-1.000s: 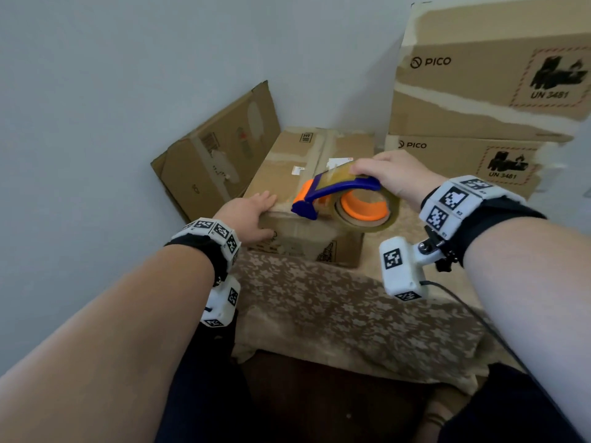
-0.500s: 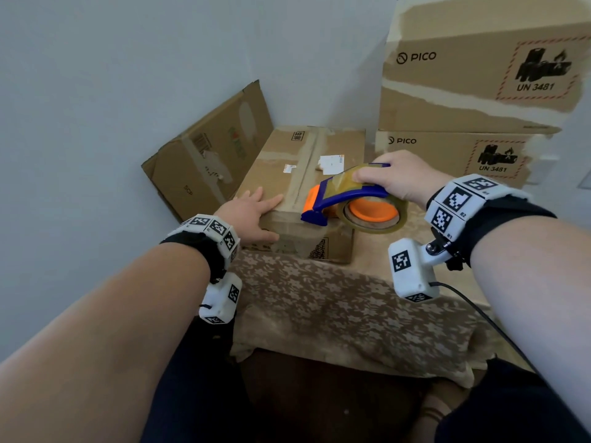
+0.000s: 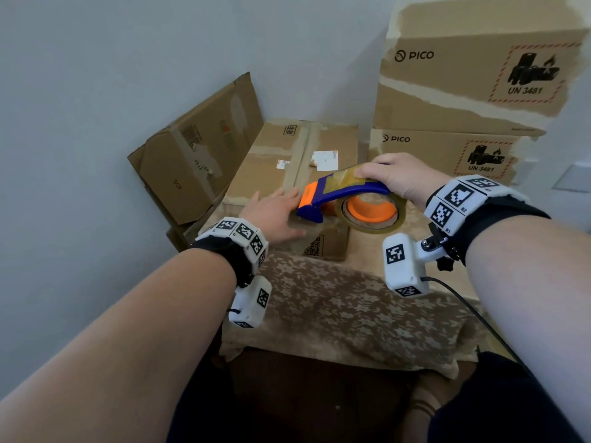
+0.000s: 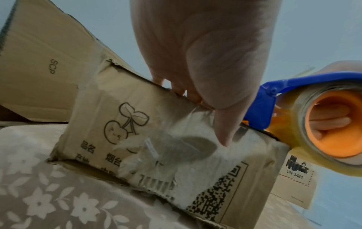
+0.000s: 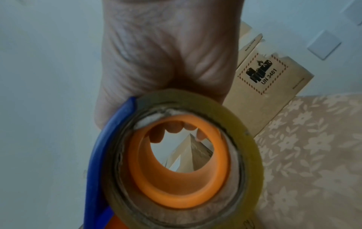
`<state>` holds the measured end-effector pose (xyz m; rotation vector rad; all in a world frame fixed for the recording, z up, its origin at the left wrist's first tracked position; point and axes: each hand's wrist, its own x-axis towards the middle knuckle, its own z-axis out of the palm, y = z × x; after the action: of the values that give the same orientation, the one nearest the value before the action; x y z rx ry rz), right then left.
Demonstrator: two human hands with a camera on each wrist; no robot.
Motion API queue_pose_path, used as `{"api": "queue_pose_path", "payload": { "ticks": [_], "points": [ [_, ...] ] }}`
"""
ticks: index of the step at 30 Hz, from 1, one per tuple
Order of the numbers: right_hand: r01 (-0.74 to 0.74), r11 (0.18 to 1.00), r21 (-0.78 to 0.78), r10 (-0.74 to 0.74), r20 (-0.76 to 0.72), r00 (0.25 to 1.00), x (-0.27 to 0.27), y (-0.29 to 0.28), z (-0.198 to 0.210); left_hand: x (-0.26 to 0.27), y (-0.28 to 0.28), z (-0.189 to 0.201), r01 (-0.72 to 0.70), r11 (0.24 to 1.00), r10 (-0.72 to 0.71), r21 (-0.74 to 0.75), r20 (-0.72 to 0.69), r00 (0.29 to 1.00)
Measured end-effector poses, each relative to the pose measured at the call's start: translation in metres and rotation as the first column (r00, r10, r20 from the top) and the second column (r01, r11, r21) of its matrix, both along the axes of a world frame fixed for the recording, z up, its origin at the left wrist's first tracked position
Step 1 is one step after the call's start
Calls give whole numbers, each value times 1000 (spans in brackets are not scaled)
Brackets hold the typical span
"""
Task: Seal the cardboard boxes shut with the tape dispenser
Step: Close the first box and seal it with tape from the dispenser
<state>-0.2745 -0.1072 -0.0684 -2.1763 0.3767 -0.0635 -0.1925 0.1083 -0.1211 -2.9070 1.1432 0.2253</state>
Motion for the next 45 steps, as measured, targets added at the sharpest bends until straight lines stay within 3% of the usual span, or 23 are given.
{"api": "queue_pose_path", "payload": {
  "ticks": [7, 15, 23, 27, 39, 45],
  "points": [
    [17, 998, 54, -18, 16, 1000, 5, 21, 1, 14, 16, -1, -9, 1000, 9, -22, -2, 1000],
    [-78, 995, 54, 76, 39, 996, 26, 68, -2, 29, 50, 11, -165, 984, 167, 65, -18, 986],
    [-69, 991, 117, 65, 37, 997, 21, 49, -8, 27, 46, 12, -119, 992, 120, 38, -43, 992],
    [-82, 989, 121, 79, 27, 997, 15, 38, -8, 32, 46, 7, -121, 988, 125, 98, -33, 992],
    [-63, 997, 52, 65, -37, 997, 2, 1, -16, 32, 42, 9, -126, 978, 130, 168, -15, 991],
    [-61, 997, 44, 63, -39, 997, -1, 1, -17, 21, 23, 11, -134, 972, 117, 193, 96, 988]
  ]
}}
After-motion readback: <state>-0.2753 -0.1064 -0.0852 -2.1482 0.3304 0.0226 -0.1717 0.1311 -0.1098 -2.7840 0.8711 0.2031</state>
